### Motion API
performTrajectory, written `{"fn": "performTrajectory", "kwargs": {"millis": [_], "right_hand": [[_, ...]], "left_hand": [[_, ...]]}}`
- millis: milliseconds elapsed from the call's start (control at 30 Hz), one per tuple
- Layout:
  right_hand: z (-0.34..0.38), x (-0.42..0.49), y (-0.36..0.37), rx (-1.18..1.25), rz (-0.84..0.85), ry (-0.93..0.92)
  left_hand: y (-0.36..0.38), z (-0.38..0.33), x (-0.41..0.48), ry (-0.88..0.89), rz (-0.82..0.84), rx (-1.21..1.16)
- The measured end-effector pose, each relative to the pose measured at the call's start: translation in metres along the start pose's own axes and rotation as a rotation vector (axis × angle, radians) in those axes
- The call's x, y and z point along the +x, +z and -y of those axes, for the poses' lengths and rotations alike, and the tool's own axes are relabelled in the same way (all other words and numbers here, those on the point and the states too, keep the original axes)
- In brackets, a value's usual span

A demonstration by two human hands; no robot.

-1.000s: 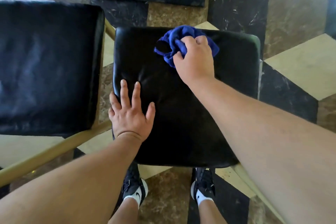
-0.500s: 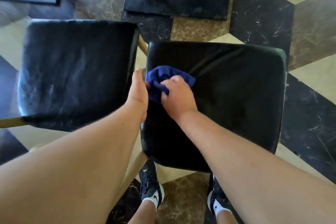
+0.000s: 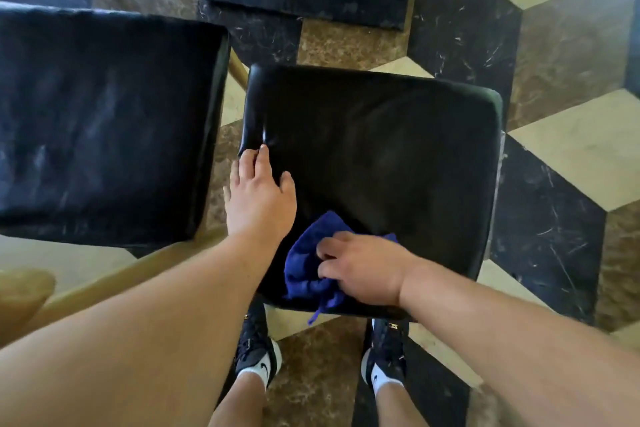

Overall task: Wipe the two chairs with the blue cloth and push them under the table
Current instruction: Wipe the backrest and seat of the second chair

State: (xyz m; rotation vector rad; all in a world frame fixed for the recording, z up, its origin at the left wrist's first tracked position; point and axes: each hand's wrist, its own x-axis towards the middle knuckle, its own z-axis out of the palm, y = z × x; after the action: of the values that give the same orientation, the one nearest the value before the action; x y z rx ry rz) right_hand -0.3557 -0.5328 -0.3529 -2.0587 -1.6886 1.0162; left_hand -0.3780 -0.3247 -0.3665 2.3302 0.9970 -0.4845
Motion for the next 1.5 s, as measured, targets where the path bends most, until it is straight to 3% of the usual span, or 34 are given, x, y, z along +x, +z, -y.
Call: {"fn": "performTrajectory", "kwargs": {"millis": [100,267,500,600,733,900,967,1067,1133,1300,1433,1500], "right_hand": [[-0.045,-0.02,-0.03,-0.061,-0.162,0.136],[-0.116,-0.022,-0.077,-0.02,-0.544,0.537],[-0.146,0.022,-0.098,0.025,-0.821,0.901],[-0.12,0.025,-0.086,-0.012,-0.762,0.846],[-0.065,0.013,-0.053,-0.009,-0.541,0.641],[-0.004,-0.024,0.004,0.057,-0.116,0.18],[-0.009,-0.04,0.007,0.012,0.032,0.027],[-0.043,-0.046,-0.013,-0.102,0.044,-0.078],[-0.072,-0.046,-0.033,-0.166,-0.073,0.001],[-0.138,-0.046,-0.085,-0.069,-0.504,0.598],[-0.121,-0.026,-0.081,-0.042,-0.626,0.799],[-0.092,-0.02,-0.066,0.003,-0.59,0.786]], "left_hand": [[0.027,0.01,-0.017,0.015,0.012,0.18],[0.048,0.02,-0.013,0.021,-0.079,0.207],[0.061,0.025,-0.013,0.029,-0.186,0.192],[0.061,0.025,-0.014,0.041,-0.194,0.191],[0.06,0.024,-0.015,0.045,-0.189,0.175],[0.061,0.026,-0.014,0.03,-0.185,0.167],[0.062,0.026,-0.015,0.035,-0.196,0.168],[0.064,0.027,-0.015,0.038,-0.208,0.163],[0.064,0.027,-0.015,0.043,-0.212,0.162],[0.064,0.027,-0.016,0.045,-0.221,0.172],[0.064,0.027,-0.015,0.04,-0.222,0.18],[0.064,0.027,-0.014,0.04,-0.218,0.189]]}}
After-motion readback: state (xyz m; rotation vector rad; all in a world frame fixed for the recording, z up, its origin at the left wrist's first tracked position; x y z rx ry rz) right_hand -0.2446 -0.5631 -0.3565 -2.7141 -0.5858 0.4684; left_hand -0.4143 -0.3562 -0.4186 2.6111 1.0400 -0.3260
